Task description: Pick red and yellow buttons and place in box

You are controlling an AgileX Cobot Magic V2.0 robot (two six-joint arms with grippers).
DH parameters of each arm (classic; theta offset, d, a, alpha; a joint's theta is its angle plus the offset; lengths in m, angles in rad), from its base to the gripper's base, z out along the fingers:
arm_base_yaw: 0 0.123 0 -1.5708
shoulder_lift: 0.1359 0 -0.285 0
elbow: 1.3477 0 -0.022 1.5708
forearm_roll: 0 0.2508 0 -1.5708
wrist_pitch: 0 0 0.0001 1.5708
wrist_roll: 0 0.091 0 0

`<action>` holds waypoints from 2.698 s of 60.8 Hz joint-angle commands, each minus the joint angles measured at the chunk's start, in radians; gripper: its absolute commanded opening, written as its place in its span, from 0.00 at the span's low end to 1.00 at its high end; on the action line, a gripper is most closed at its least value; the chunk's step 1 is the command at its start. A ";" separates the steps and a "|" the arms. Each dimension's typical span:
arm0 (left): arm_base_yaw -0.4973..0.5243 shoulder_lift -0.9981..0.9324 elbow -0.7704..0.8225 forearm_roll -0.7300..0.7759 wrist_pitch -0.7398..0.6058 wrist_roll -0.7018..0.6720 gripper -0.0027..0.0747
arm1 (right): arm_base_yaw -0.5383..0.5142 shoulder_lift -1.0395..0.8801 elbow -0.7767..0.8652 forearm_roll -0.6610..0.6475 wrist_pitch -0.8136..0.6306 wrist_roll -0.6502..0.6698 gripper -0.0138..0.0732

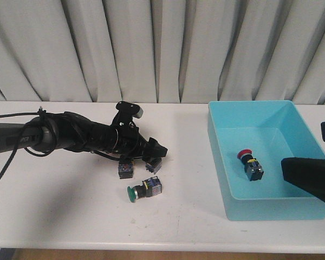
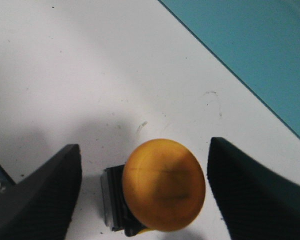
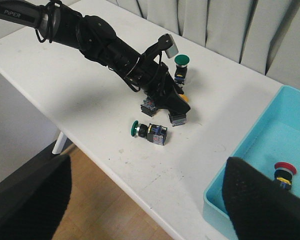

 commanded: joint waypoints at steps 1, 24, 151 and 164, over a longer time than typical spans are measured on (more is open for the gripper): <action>-0.004 -0.058 -0.024 0.007 -0.008 -0.011 0.56 | -0.004 0.000 -0.027 0.032 -0.045 -0.003 0.83; -0.004 -0.085 -0.026 -0.002 -0.016 -0.011 0.02 | -0.004 0.000 -0.027 0.032 -0.045 -0.003 0.83; -0.004 -0.594 -0.025 -0.606 -0.559 -0.296 0.03 | 0.165 0.458 -0.030 1.129 -0.350 -1.363 0.83; -0.004 -0.594 -0.025 -0.606 -0.561 -0.296 0.03 | 0.196 0.458 -0.030 1.175 -0.438 -1.426 0.83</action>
